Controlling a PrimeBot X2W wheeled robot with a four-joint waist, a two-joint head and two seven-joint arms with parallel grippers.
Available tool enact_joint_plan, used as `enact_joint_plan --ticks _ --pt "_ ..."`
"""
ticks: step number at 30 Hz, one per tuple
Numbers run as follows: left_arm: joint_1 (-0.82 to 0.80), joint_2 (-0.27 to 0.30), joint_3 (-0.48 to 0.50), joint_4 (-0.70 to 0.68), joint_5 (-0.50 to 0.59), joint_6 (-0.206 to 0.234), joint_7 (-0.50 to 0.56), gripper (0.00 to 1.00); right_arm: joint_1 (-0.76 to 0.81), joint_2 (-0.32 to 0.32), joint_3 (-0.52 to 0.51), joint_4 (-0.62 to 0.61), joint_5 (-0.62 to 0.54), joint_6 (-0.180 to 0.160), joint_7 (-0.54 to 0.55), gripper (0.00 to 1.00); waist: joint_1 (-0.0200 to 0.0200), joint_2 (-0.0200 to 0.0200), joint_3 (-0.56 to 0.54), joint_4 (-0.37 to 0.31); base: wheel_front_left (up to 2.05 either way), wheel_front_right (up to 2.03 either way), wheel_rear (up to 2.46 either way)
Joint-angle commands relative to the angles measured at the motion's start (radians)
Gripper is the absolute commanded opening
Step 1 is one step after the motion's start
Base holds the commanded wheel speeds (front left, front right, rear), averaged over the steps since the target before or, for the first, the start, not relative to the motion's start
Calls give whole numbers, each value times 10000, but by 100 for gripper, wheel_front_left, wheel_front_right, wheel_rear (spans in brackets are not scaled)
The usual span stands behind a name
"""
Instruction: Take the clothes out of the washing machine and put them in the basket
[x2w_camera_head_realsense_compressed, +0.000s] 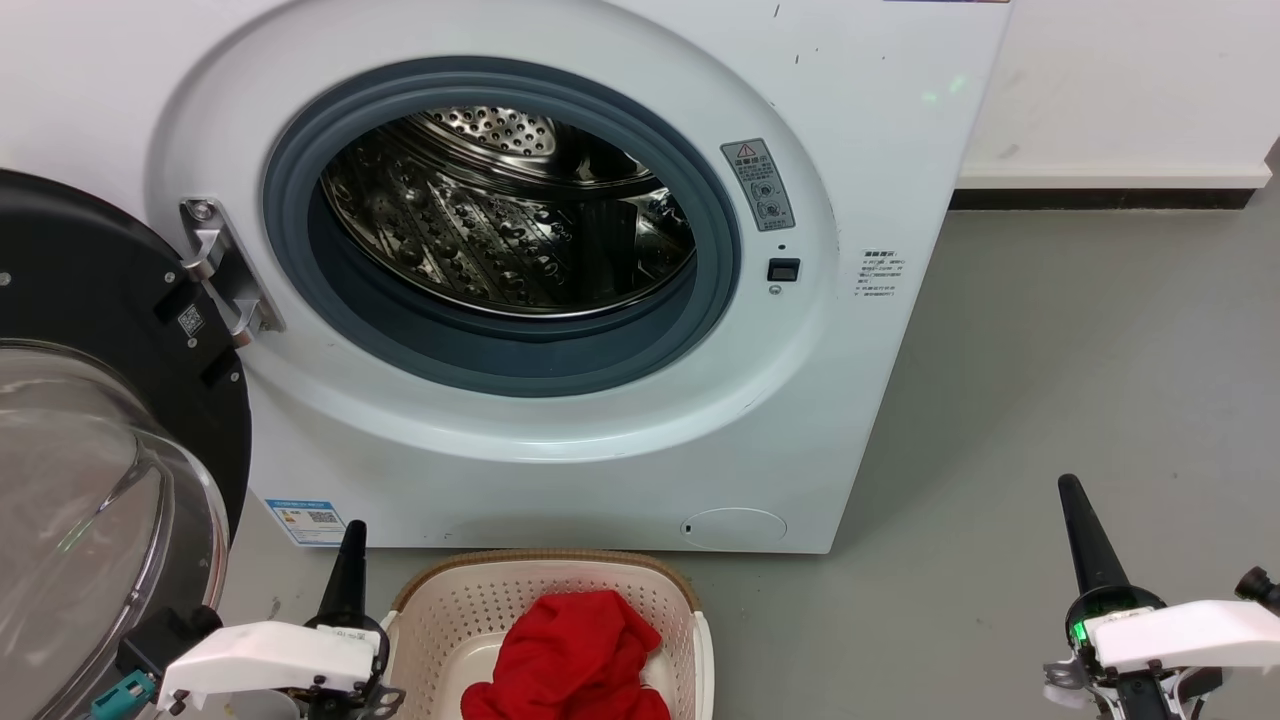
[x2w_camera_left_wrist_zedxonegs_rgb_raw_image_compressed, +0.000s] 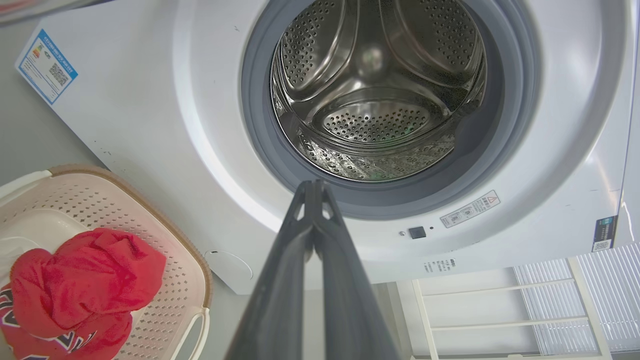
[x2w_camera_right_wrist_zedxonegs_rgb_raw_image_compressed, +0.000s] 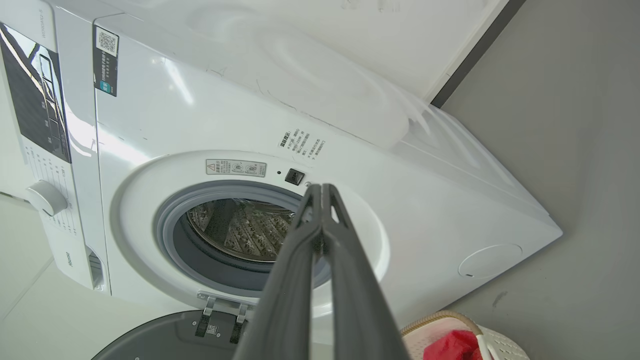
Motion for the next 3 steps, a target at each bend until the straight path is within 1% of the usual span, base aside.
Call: enact_joint_plan --ticks 1,3 --pt "-233 -2 60 -48 -333 -109 69 0 -268 -66 -35 4 355 0 81 0 -1 -1 -3 0 0 0 0" --pt "-244 -2 69 -39 -441 -116 99 0 -285 -66 -43 24 459 0 116 0 -1 -1 -4 0 0 0 0"
